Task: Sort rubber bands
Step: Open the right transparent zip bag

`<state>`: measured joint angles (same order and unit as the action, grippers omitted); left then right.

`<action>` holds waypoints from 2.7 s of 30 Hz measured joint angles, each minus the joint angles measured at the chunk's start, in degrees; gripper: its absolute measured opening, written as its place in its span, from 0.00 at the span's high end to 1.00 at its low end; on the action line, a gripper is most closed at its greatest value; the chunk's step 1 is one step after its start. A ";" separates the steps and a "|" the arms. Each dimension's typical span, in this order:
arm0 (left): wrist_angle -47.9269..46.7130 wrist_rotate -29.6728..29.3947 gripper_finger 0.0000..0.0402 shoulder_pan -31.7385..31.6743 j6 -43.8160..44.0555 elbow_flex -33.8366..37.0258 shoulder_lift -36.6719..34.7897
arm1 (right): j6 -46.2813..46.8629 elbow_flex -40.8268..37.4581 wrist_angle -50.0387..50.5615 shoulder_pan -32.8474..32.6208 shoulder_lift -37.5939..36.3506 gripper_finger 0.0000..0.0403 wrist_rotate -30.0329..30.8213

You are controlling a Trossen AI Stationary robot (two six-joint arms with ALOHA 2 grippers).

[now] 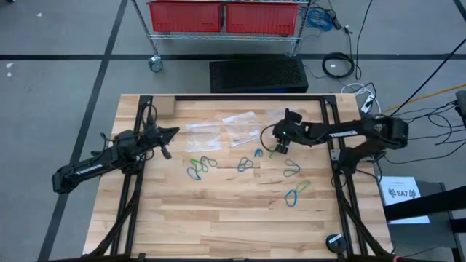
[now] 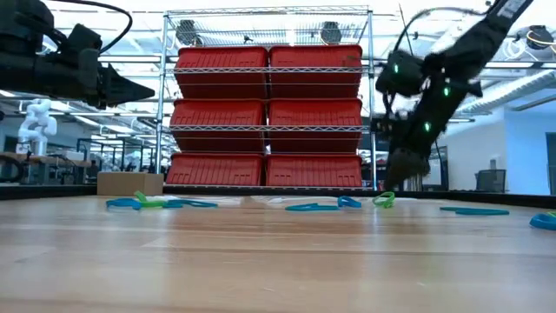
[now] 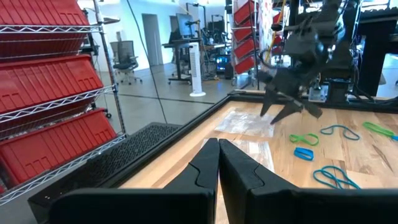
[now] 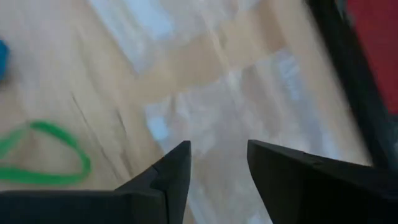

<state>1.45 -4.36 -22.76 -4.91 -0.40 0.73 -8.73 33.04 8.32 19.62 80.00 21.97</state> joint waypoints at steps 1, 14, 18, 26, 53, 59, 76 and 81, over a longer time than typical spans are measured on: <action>0.00 0.00 0.96 0.01 0.00 0.00 0.00 | -0.90 0.59 1.20 -0.48 -0.81 0.63 0.09; 0.00 0.00 0.96 0.00 0.00 0.00 0.00 | -12.38 0.19 4.94 -1.77 6.15 0.63 1.94; 0.00 0.00 0.96 0.02 0.00 0.00 0.00 | -14.18 0.21 1.20 -0.48 7.83 0.65 4.32; 0.00 0.00 0.96 0.00 0.00 0.00 0.00 | -13.78 0.13 -0.20 2.35 8.11 0.96 0.97; 3.42 -0.02 0.96 0.02 -11.21 0.00 0.00 | 6.08 37.40 41.54 -6.28 7.85 1.00 -18.20; 8.40 0.00 0.96 0.01 -11.99 0.00 -0.02 | 6.34 45.20 40.22 -8.01 7.81 1.00 -23.00; 26.37 2.47 0.96 0.02 -4.91 0.00 0.00 | 5.11 46.37 24.01 -11.59 12.59 1.00 -23.88; 27.77 6.06 0.96 0.02 2.78 0.00 1.03 | 5.32 46.37 22.82 -11.49 15.87 1.00 -24.94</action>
<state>29.23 1.70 -22.74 -2.13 -0.40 1.76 -3.41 79.42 31.15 8.13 95.86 -2.97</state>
